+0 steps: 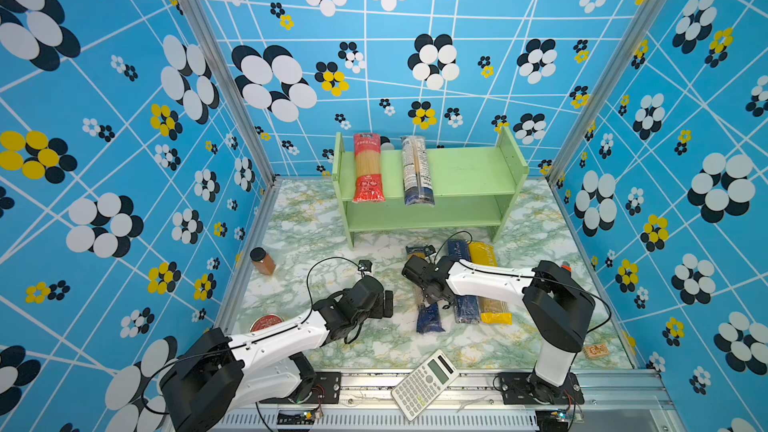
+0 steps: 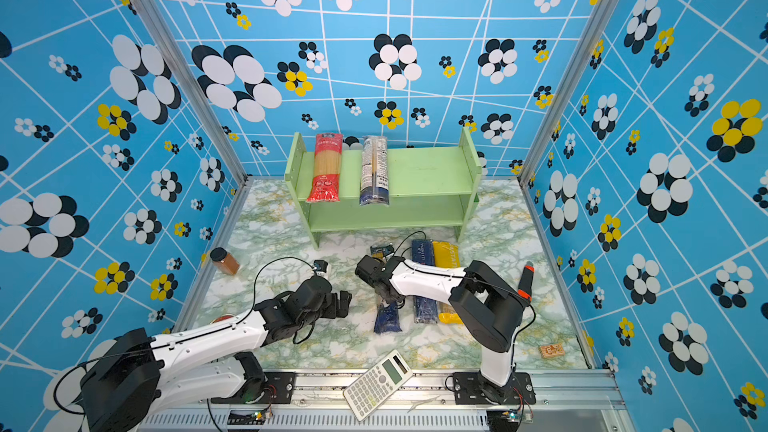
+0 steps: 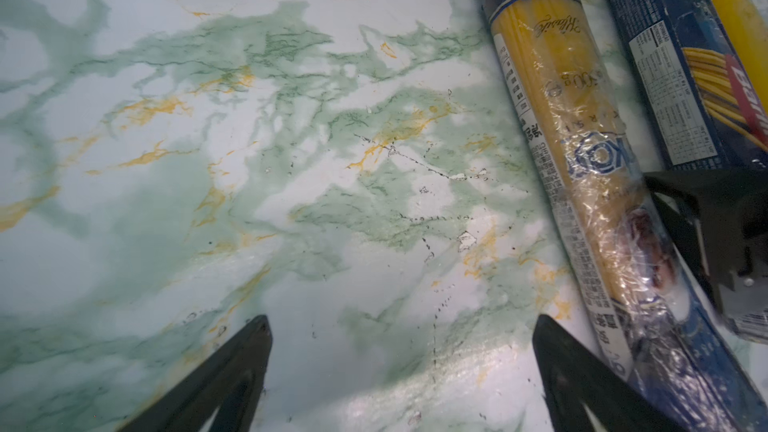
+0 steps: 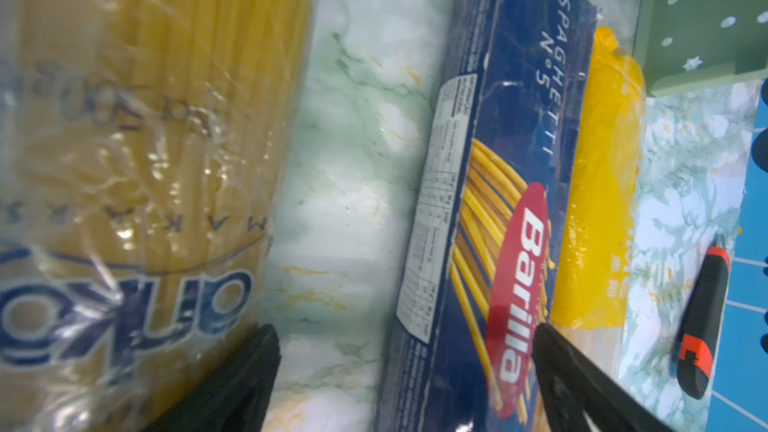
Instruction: Place and organize the pasta boxes and bags onto the shelf
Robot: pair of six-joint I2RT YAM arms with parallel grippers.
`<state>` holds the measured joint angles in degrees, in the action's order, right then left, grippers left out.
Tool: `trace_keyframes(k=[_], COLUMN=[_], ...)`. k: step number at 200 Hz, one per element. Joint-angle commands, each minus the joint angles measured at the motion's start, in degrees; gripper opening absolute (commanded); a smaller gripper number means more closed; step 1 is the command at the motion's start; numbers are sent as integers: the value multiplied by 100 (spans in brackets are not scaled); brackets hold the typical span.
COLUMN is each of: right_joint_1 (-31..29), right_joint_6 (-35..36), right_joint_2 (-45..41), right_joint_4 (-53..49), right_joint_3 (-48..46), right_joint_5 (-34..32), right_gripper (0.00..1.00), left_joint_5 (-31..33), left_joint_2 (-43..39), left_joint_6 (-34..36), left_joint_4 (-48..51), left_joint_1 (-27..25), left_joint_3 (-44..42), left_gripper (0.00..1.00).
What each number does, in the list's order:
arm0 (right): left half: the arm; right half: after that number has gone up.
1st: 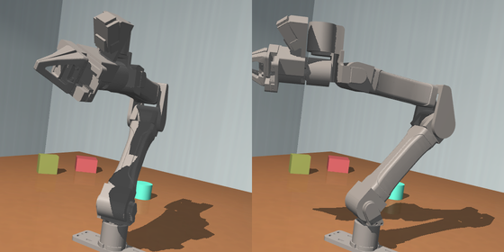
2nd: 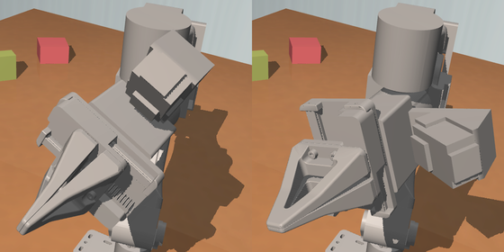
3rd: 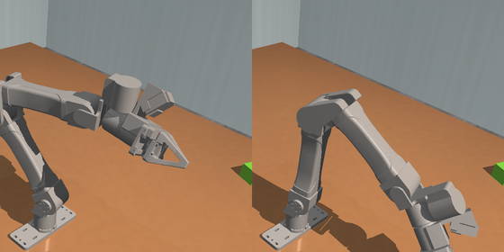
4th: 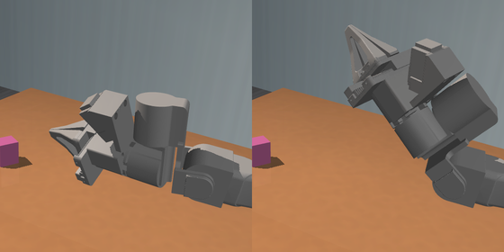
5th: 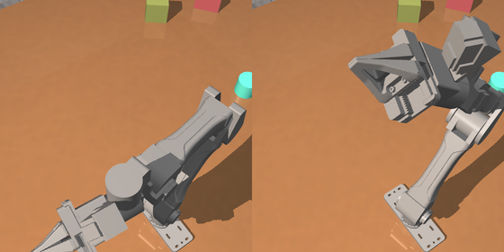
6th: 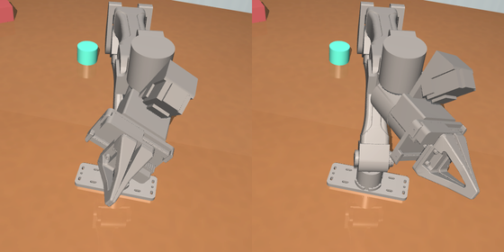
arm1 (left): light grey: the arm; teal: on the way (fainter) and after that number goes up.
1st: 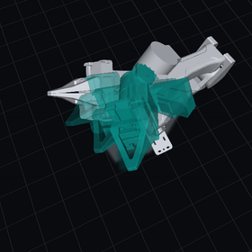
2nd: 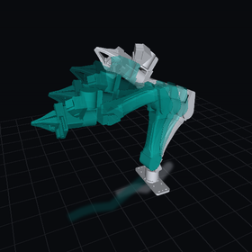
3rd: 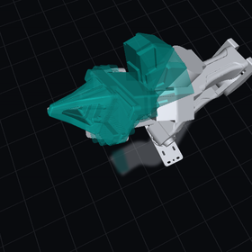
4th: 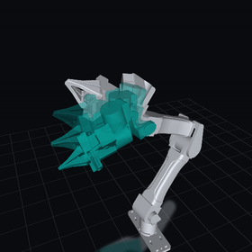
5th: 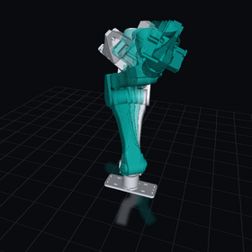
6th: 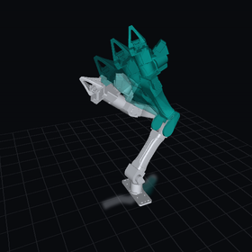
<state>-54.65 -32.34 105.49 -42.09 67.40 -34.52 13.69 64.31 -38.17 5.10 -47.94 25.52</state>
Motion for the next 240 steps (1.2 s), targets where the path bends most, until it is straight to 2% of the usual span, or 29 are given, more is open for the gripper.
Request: trace_keyframes(k=[1, 54, 82, 127, 189, 240], right_joint_1=[-144, -186, -186, -186, -137, 30], right_joint_6=[23, 216, 365, 512, 755, 847], right_joint_2=[214, 593, 630, 462, -293, -1010], right_joint_4=[193, 503, 813, 982, 753, 702], right_joint_3=[339, 926, 995, 910, 533, 163], right_joint_5=[324, 778, 1123, 1280, 1114, 1391], right_gripper=[97, 97, 97, 98, 99, 99], left_joint_5=[61, 181, 236, 226, -210, -286], left_joint_2=[-170, -768, -1220, -1706, -1428, -1142], left_joint_6=[-33, -197, -282, -341, -380, -489], left_joint_4=[235, 506, 605, 659, 694, 629], left_joint_1=[60, 61, 67, 75, 33, -131], left_joint_3=[-146, -443, -642, -796, -486, -232], left_gripper=[99, 99, 99, 99, 99, 99])
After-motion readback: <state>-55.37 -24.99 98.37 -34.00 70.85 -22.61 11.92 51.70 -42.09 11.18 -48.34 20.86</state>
